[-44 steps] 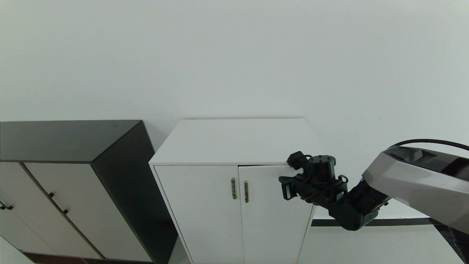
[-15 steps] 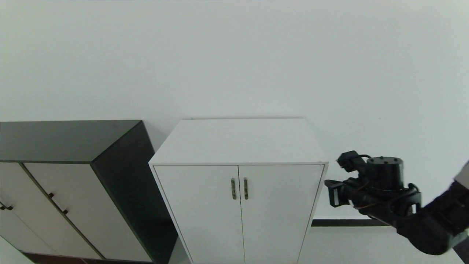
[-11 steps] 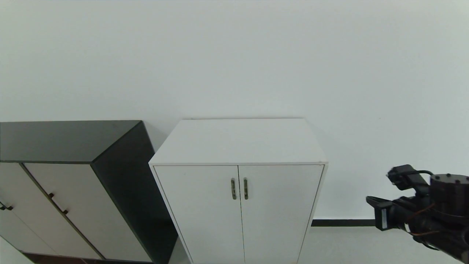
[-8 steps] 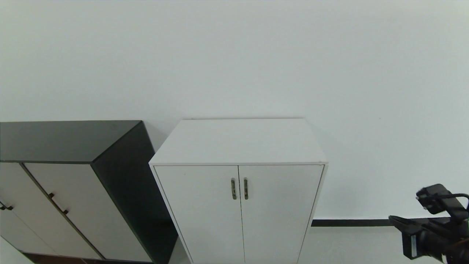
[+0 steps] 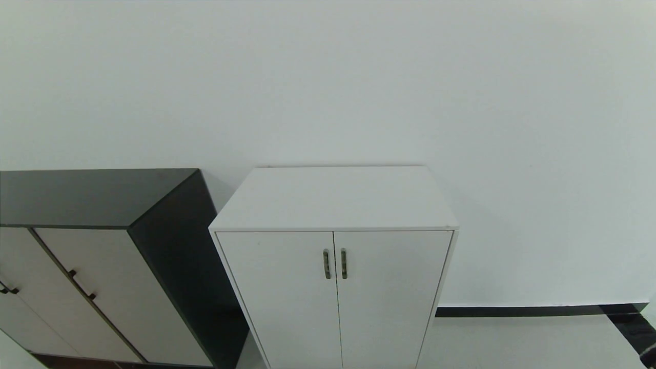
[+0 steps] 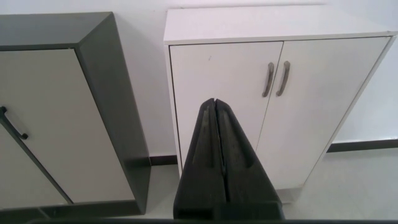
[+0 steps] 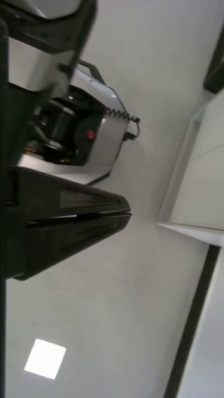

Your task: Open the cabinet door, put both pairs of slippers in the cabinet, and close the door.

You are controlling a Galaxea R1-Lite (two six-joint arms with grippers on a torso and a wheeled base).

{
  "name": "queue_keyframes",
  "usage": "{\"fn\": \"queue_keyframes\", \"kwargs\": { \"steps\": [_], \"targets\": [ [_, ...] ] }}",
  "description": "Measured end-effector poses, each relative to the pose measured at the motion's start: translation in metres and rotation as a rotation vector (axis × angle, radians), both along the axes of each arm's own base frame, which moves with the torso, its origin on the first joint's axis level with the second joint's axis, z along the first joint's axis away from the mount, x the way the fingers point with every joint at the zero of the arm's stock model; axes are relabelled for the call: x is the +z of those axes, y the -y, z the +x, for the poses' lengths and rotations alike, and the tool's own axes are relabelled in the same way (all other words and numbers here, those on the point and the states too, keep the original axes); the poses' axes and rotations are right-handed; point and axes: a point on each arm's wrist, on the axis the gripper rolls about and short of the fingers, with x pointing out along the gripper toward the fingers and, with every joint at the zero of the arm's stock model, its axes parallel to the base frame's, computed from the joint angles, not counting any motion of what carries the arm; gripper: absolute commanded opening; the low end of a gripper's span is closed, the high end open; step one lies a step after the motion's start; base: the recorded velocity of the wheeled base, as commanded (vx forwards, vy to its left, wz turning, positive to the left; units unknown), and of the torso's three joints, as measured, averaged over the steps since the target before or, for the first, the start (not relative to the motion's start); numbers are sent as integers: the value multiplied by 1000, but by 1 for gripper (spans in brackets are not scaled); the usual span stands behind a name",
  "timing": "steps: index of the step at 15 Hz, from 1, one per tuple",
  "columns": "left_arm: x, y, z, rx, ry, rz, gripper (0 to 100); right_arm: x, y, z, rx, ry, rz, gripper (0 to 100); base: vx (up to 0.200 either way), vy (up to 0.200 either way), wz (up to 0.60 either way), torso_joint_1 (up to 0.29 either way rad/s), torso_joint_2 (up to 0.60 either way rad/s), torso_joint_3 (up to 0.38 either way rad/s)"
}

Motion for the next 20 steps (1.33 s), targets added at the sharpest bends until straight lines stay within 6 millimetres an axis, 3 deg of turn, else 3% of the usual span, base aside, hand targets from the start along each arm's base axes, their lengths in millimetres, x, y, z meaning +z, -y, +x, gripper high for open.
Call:
{"fn": "queue_keyframes", "kwargs": {
  "steps": [4, 20],
  "targets": [
    [0, 0, 0, 0, 0, 0, 0, -5, 6, -33, 9, 23, 16, 0, 0, 0, 0, 0, 0, 0],
    [0, 0, 0, 0, 0, 0, 0, -4, 16, -77, -255, 503, 93, 0, 0, 0, 0, 0, 0, 0]
  ]
}}
